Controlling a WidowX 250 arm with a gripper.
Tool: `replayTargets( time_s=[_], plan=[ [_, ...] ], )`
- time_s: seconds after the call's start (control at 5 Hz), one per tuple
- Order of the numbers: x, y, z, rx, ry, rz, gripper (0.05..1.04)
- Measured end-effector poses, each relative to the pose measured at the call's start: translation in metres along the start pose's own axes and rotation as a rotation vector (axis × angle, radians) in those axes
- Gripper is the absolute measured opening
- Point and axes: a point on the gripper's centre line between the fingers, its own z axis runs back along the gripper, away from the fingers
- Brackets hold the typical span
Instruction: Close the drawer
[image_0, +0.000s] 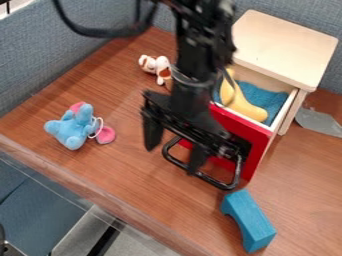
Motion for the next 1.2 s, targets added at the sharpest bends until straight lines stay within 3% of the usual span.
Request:
replayTargets(
  time_s=[0.2, 0.6, 1.2],
  plan=[
    [0.009, -0.011, -0.003, 0.010, -0.005, 0.056, 1.001],
    [0.025, 0.000, -0.013, 0.028, -0.013, 0.113, 1.001],
    [0.075, 0.015, -0.017, 0.038, -0.050, 0.144, 1.000]
  ],
)
